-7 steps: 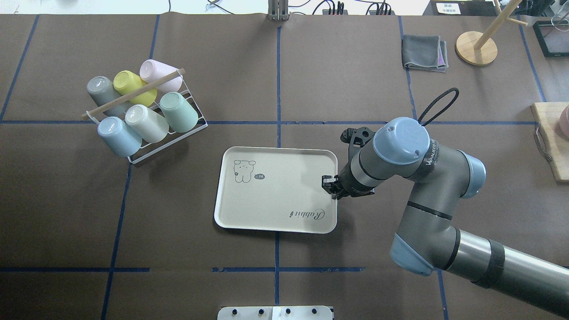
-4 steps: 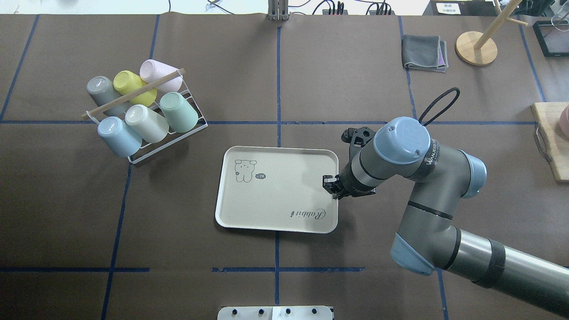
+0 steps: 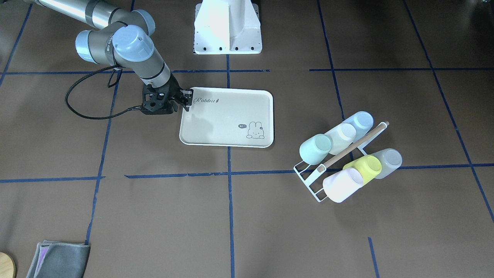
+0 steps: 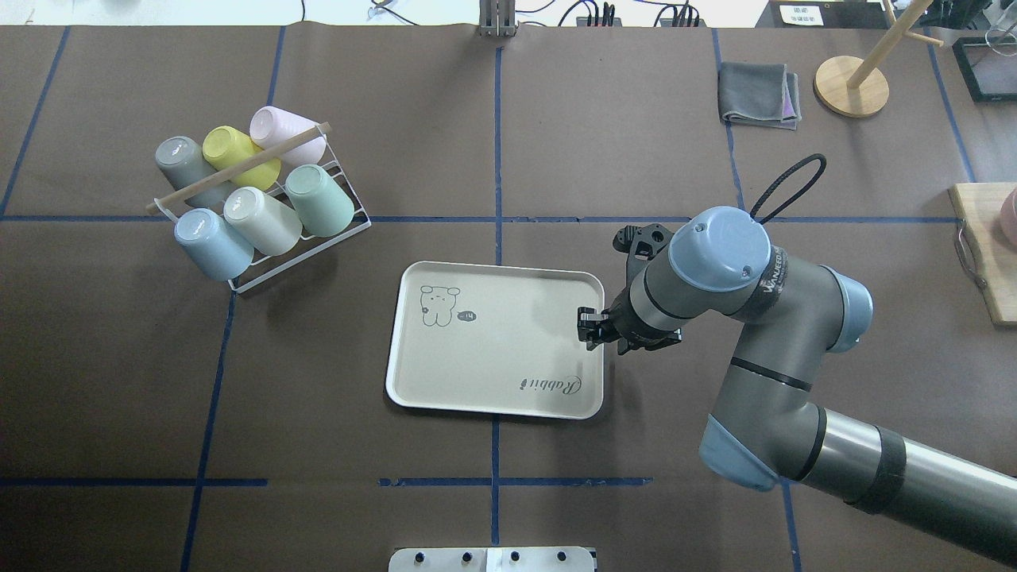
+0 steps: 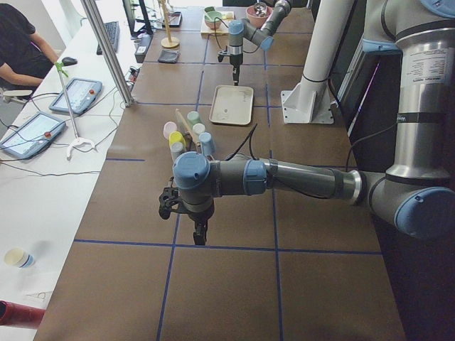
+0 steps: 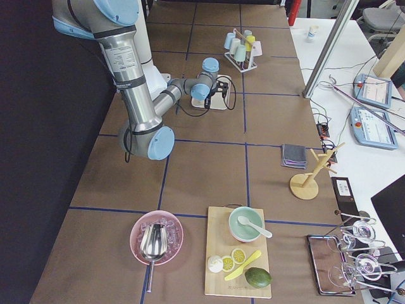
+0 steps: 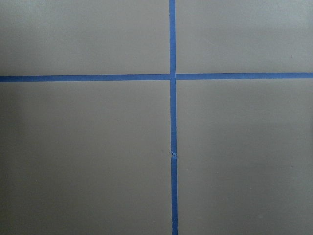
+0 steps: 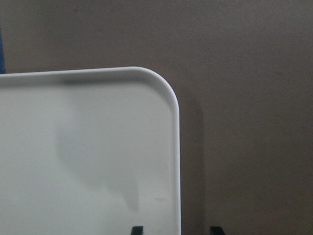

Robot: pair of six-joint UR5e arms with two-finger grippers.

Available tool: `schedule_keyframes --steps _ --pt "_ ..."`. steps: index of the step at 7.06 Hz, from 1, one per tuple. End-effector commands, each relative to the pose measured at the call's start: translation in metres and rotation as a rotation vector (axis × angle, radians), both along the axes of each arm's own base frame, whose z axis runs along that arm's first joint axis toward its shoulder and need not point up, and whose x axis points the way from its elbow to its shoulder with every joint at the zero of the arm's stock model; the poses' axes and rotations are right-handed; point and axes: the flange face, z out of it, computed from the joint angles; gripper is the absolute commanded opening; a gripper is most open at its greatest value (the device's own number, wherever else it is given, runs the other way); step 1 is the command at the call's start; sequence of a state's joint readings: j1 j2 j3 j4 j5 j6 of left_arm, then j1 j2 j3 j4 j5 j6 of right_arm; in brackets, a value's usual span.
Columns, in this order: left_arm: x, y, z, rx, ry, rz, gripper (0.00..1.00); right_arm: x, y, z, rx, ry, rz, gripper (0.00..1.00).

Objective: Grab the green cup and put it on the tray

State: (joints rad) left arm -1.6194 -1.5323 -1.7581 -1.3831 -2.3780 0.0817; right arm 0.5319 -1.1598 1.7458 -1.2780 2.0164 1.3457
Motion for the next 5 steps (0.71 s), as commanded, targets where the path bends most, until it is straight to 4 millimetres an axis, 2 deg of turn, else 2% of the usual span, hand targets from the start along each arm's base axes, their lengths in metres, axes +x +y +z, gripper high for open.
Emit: schedule_keyframes --steps 1,2,3,4,5 --pt "0.010 -0.006 -0.027 0.101 0.017 0.018 1.00 0.044 -0.001 -0.006 0.011 -0.029 0.032 1.00" --pt "0.021 -0.002 -0.050 0.163 0.074 0.031 1.00 0.073 -0.007 -0.001 -0.004 -0.027 0.056 1.00" --pt "0.040 -0.005 -0.085 0.249 0.072 0.080 1.00 0.104 -0.020 0.004 -0.031 -0.025 0.084 1.00" --pt "0.097 0.001 -0.138 0.354 0.059 0.202 1.00 0.126 -0.026 0.011 -0.045 -0.026 0.097 1.00" --pt "0.135 0.009 -0.177 0.477 -0.091 0.279 1.00 0.140 -0.024 0.026 -0.022 -0.008 0.084 1.00"
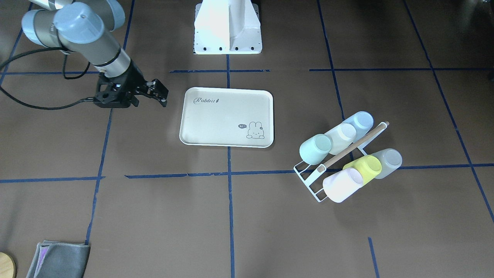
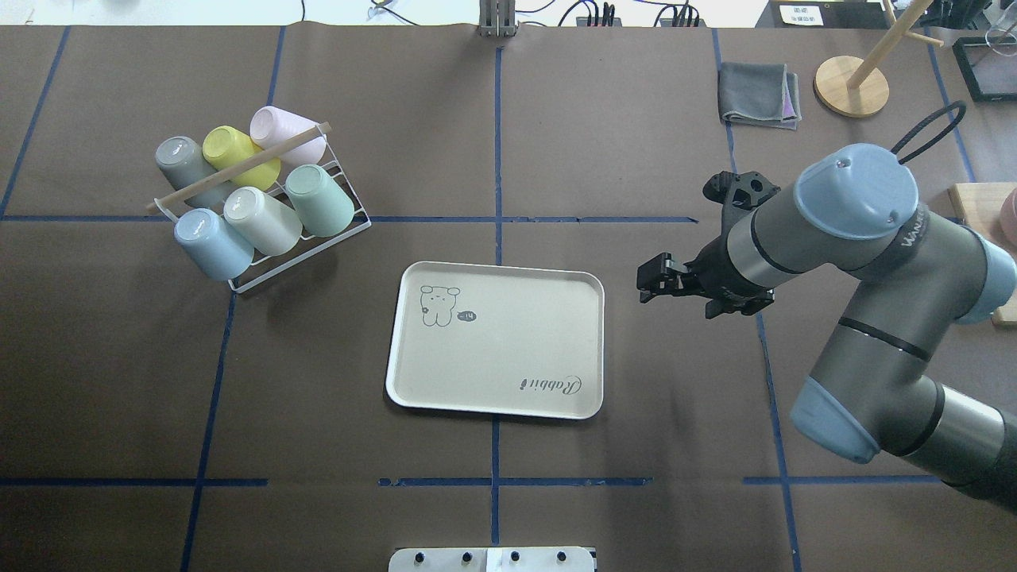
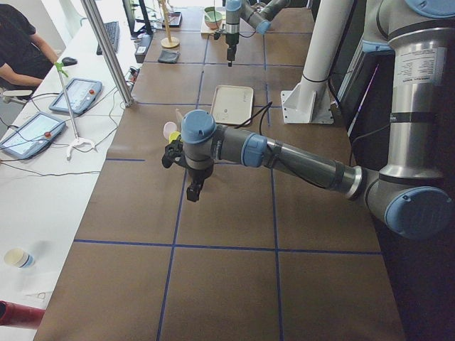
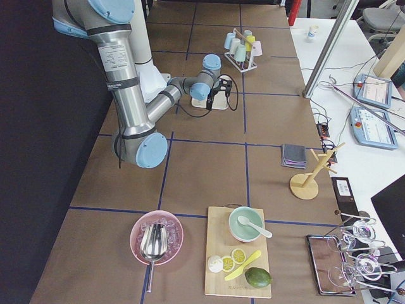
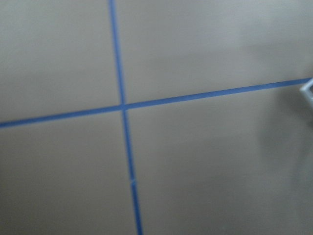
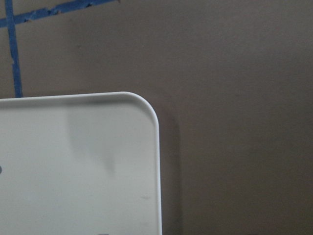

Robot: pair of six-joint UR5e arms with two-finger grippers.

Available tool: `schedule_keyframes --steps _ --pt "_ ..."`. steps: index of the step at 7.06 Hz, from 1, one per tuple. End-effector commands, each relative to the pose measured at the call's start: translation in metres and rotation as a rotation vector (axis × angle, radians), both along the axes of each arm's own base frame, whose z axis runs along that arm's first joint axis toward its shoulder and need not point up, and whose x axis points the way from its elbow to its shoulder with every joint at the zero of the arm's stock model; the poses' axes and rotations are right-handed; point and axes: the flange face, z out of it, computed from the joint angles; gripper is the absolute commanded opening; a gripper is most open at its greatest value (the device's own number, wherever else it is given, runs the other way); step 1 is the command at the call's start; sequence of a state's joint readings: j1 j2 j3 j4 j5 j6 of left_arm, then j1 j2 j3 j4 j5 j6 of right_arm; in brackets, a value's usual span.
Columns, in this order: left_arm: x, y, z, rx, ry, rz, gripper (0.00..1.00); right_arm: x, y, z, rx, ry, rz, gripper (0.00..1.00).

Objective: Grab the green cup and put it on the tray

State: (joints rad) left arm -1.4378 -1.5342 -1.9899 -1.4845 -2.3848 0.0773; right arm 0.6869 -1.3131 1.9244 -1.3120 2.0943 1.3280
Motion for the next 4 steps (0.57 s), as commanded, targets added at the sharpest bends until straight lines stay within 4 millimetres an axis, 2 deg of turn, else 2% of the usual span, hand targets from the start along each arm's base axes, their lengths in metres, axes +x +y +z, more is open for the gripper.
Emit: schedule_keyframes --steps 1,2,3,4 --pt "0.095 0.017 -0.088 0.283 -0.224 0.134 1.00 0.030 0.001 0.023 0.020 0.024 -0.011 1.00" --pt "0.132 0.010 -0.111 0.341 -0.259 0.181 1.00 0.031 0.000 0.023 0.019 0.025 -0.008 1.00" --pt "0.159 -0.002 -0.157 0.350 -0.252 0.213 1.00 0.034 -0.001 0.025 0.017 0.028 -0.002 1.00" --pt "0.178 -0.011 -0.206 0.306 -0.262 0.196 1.00 0.035 -0.002 0.026 0.016 0.030 -0.001 1.00"
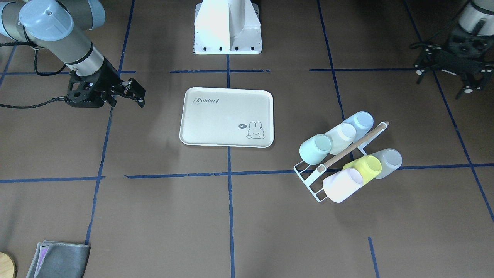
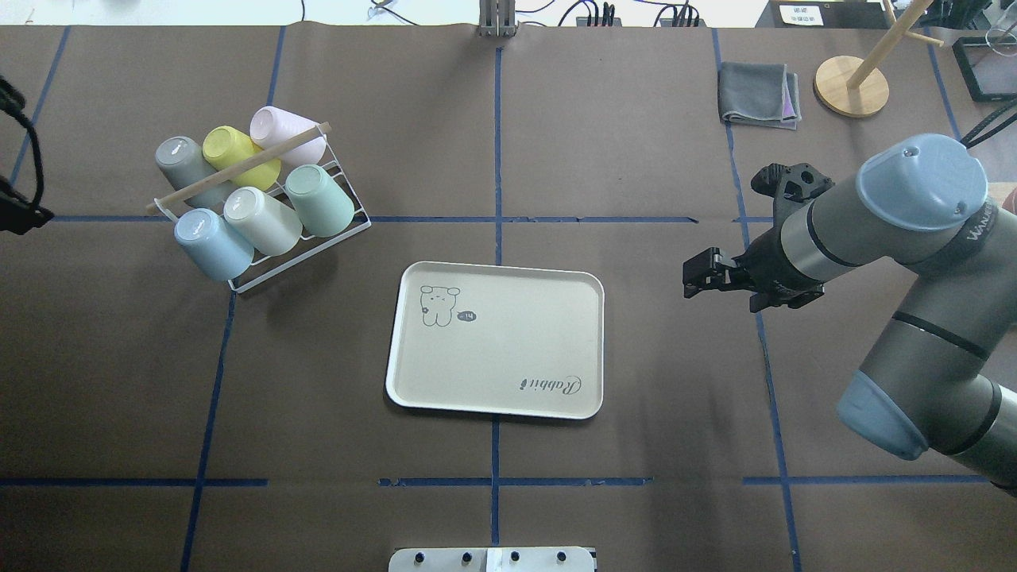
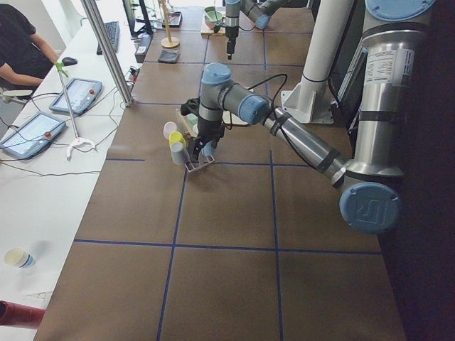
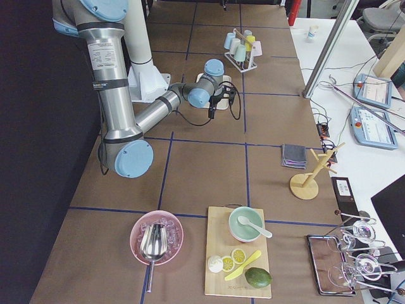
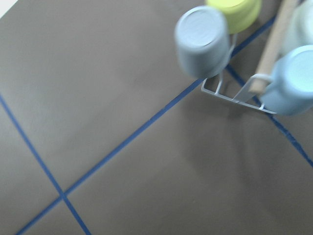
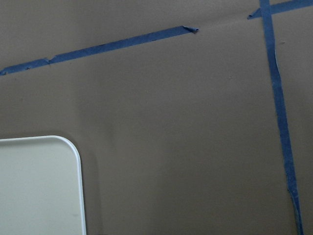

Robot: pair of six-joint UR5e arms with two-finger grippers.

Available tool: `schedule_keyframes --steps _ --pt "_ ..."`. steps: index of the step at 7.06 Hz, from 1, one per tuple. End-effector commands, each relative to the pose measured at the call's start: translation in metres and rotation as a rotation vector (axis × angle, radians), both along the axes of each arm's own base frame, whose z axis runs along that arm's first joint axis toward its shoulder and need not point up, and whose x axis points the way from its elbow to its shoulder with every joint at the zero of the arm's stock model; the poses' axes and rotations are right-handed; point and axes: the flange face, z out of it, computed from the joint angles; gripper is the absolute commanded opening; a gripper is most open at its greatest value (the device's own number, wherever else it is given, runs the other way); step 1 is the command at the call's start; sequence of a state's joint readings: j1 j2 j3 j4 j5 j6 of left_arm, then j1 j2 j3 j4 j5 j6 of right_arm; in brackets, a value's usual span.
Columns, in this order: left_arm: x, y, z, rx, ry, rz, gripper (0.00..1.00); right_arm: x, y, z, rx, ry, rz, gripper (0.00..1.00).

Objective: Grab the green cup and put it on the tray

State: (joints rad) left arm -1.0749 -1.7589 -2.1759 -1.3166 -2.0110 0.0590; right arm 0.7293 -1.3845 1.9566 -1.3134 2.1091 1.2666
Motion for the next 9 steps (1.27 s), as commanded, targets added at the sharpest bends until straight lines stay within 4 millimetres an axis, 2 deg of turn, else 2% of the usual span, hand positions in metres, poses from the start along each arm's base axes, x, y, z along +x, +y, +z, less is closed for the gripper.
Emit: schedule_keyframes --steps 1,2,3,4,5,6,7,8,9 --pt "0.056 -0.003 -0.088 0.037 -0.103 0.004 1.00 0.003 -0.001 0.002 -0.002 0.003 0.005 1.00" --pt "0.088 0.010 -0.095 0.084 -0.161 0.040 1.00 0.009 -0.005 0.004 -0.005 0.006 0.015 1.00" --pt "0.115 0.019 -0.103 0.147 -0.212 0.059 1.00 0.024 -0.009 0.010 -0.006 0.012 0.035 1.00" --pt "0.153 0.036 -0.103 0.210 -0.278 0.116 0.99 0.046 -0.018 0.016 0.000 0.009 0.037 1.00" --pt "0.182 0.043 -0.114 0.304 -0.337 0.168 1.00 0.072 -0.026 0.031 0.020 0.023 0.035 1.00" --pt "0.202 0.032 -0.130 0.322 -0.345 0.167 1.00 0.092 -0.029 0.048 0.041 0.048 0.031 1.00" --pt "0.213 0.026 -0.141 0.327 -0.344 0.161 1.00 0.113 -0.032 0.061 0.055 0.052 0.018 1.00" --pt "0.237 0.028 -0.147 0.416 -0.433 0.156 1.00 0.134 -0.034 0.070 0.061 0.051 0.014 1.00" --pt "0.278 0.048 -0.148 0.509 -0.529 0.249 1.00 0.141 -0.033 0.077 0.064 0.055 0.005 1.00"
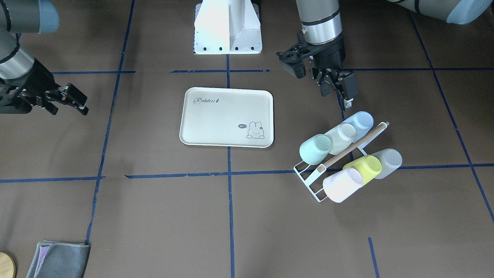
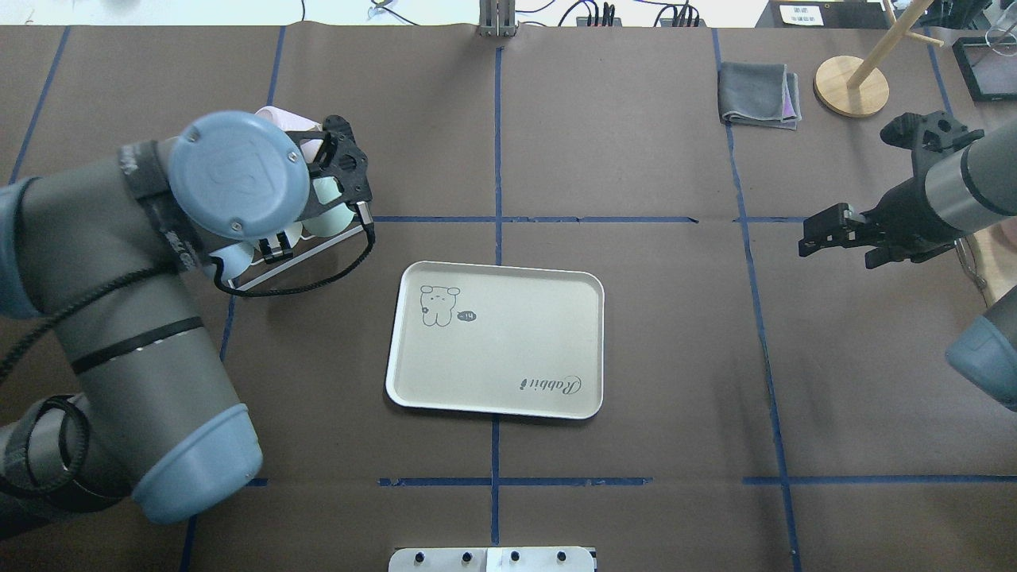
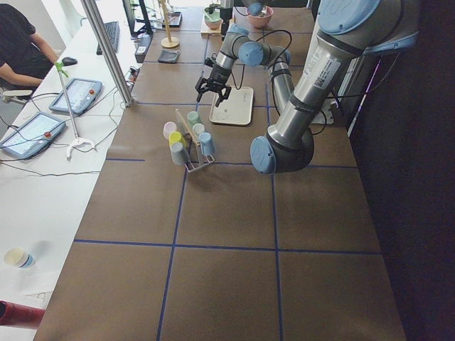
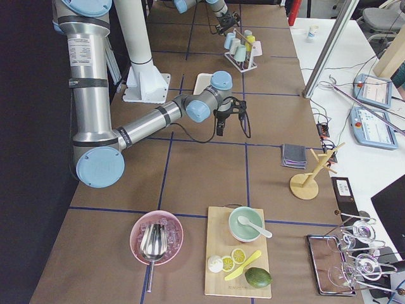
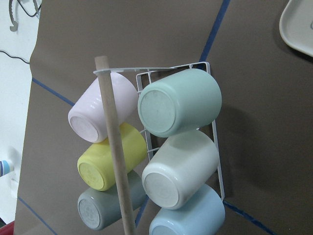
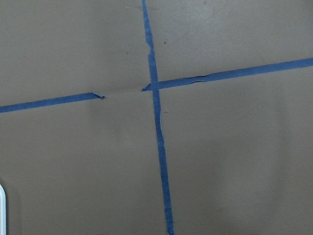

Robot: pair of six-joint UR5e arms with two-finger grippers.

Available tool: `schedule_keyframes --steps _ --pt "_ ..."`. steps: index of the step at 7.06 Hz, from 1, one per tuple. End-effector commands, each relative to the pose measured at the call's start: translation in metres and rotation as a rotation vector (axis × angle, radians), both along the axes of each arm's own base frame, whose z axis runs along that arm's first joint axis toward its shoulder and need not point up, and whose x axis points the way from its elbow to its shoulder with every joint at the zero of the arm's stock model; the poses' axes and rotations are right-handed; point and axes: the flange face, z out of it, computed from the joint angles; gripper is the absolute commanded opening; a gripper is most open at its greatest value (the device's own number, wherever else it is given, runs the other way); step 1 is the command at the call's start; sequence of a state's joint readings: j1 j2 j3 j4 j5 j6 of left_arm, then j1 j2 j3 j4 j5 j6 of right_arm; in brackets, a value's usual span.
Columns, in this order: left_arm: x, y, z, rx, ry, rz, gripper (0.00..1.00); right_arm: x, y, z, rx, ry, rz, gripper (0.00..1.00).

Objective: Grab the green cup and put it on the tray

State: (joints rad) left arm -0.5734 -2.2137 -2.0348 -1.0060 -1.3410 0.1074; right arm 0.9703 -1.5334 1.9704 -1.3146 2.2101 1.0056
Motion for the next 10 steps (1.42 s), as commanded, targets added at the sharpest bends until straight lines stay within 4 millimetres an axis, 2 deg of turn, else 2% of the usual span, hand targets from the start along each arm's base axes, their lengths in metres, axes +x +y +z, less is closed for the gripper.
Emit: schedule_keyframes --steps 1,2,3,4,5,6,8,9,10 --pt "0.052 0.013 -0.013 0.077 -0.160 0.083 1.00 0.017 0.001 0.015 0.009 0.010 -0.017 1.00" --pt "0.075 -0.006 -0.026 0.099 -0.263 0.071 1.00 0.025 0.001 0.018 0.005 0.013 -0.003 1.00" --pt "0.095 -0.021 -0.030 0.149 -0.355 0.056 0.99 0.030 0.006 0.019 0.002 0.013 0.001 1.00" --pt "0.126 -0.013 -0.023 0.179 -0.440 0.104 0.99 0.031 0.009 0.021 -0.001 0.015 -0.001 1.00" --pt "0.148 -0.008 -0.019 0.223 -0.611 0.183 1.00 0.036 0.012 0.020 -0.001 0.012 0.003 1.00" --pt "0.162 -0.009 -0.015 0.213 -0.702 0.266 1.00 0.041 0.016 0.027 -0.010 0.017 0.008 1.00" --pt "0.203 -0.028 0.028 0.173 -0.913 0.357 1.00 0.048 0.024 0.030 -0.015 0.021 0.013 1.00" --pt "0.206 -0.031 0.024 0.156 -0.989 0.448 1.00 0.048 0.024 0.032 -0.019 0.023 0.011 1.00" --pt "0.202 -0.028 0.039 0.117 -1.057 0.489 1.00 0.049 0.025 0.031 -0.017 0.021 0.013 1.00"
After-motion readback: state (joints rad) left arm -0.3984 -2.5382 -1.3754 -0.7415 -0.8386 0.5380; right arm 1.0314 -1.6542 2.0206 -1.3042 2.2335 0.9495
